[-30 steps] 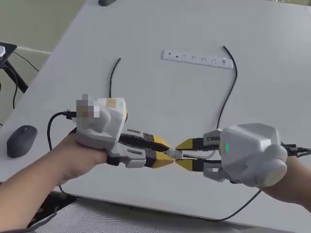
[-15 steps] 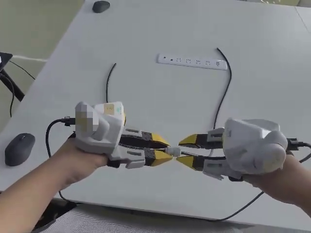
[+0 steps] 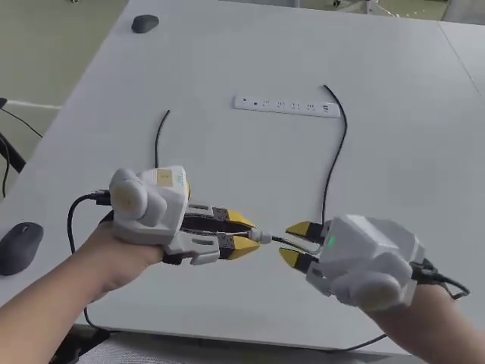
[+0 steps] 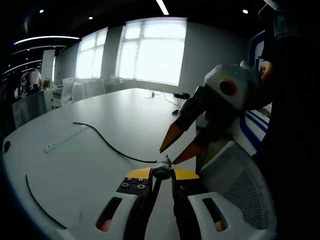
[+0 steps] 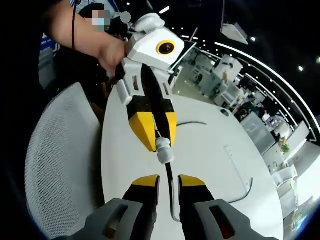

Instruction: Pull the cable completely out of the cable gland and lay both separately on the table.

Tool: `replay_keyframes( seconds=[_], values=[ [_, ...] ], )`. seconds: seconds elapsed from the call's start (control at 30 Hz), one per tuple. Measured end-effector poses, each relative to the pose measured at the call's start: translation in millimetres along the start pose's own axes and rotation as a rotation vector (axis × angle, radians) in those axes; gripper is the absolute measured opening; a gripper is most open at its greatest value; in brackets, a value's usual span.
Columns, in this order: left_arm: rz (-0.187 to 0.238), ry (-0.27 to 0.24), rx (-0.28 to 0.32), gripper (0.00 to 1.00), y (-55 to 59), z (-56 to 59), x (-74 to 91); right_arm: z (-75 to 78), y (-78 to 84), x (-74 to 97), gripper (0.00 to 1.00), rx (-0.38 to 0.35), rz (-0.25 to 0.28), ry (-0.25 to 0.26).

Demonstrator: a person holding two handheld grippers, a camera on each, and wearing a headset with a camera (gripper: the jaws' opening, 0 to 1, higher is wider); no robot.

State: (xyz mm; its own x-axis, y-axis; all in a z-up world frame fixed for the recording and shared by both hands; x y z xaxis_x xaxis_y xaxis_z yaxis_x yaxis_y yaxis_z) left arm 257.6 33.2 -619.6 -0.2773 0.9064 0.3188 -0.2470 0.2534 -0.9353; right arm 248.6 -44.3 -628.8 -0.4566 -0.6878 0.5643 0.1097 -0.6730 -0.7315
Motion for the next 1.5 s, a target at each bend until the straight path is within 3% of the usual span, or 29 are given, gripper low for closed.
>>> replay_keyframes(
  seconds=[0.1,0.4,0.7,1.5],
  values=[
    [-0.001,0.005,0.002,0.15,-0.2,-0.8,-0.4,4.1,-2.5,-1.0,0.09,0.007,0.001,0.041],
    [0.027,-0.017,0.025,0.15,-3.8,-7.0,0.9,9.5,-10.7,-4.6,0.01,0.011,0.040,0.043],
    [0.028,-0.019,0.047,0.15,-2.5,-6.3,0.9,9.0,-11.7,-5.6,0.01,0.005,0.050,0.054],
    [0.020,-0.033,0.039,0.15,-4.0,-9.1,-3.1,18.5,9.9,-2.9,0.00,-0.174,0.035,0.098]
  ],
)
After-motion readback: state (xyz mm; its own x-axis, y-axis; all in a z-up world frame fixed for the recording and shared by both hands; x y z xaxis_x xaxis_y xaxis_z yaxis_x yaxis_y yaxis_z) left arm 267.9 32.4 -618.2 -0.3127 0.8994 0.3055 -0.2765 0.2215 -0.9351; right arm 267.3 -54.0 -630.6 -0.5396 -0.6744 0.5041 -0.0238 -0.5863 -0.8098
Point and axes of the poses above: the centre of the closed fingertips' face, and the gripper's own axes: x roughly backward along the fingers, z roughly to its right, y roughly out of its underside, the point moved 4 cm from there along x, roughly backward along the fingers, and after that the axes turned 4 degrees about z, right-handed, at the moved point
